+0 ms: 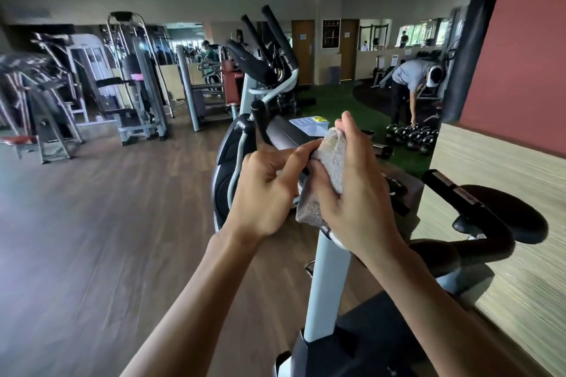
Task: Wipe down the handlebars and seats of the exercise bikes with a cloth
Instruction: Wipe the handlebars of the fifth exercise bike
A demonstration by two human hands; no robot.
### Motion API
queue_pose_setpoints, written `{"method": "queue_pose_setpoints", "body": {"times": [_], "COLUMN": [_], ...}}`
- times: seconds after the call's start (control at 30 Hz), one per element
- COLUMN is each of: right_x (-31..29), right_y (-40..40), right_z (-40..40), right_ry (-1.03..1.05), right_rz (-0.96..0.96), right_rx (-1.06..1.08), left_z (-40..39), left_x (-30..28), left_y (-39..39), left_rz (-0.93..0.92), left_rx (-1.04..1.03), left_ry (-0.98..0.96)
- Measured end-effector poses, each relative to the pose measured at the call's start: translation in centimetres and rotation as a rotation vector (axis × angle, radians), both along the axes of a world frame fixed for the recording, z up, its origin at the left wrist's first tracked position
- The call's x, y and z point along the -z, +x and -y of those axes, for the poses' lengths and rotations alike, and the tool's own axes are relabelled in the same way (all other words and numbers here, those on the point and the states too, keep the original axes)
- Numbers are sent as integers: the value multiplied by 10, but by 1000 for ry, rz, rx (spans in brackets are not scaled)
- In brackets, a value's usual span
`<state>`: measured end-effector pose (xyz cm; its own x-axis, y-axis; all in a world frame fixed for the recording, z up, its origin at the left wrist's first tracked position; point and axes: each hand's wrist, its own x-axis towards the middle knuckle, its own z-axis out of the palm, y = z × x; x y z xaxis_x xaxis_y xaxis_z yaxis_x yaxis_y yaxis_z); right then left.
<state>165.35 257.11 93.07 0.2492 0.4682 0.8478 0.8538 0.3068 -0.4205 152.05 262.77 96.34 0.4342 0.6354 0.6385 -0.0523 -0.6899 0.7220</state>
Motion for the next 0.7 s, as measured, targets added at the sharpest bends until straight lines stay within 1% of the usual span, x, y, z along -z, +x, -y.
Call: {"method": "queue_pose_setpoints", "body": {"times": [0.13, 0.23, 0.33, 0.4, 0.43, 0.6, 0.63, 0.7], "right_x": [16, 39, 52, 49, 44, 7, 6, 14], "right_y": [10, 28, 45, 50, 50, 42, 43, 51], "right_z": [11, 37, 53, 44, 35, -16, -17, -7], "right_ry": [2, -116, -188, -169, -154, -90, -99, -196], "right_rz": [18, -55, 27, 77, 70, -89, -109, -157], "right_rx": [-137, -282, -326, -342, -369, -578, -628, -740], "left_z": [4, 5, 10, 16, 20, 43, 48, 57], "left_x": [0, 2, 3, 2, 1, -4, -6, -11], "left_y": [-1, 5, 14, 20, 23, 34, 36, 38], "left_rz": [-74, -83, -52, -10, -9, -77, -100, -178], "left_rx": [-92, -157, -254, -302, -320, -468, -491, -542], "left_ry": [10, -38, -39, -44, -55, -84, -94, -112]}}
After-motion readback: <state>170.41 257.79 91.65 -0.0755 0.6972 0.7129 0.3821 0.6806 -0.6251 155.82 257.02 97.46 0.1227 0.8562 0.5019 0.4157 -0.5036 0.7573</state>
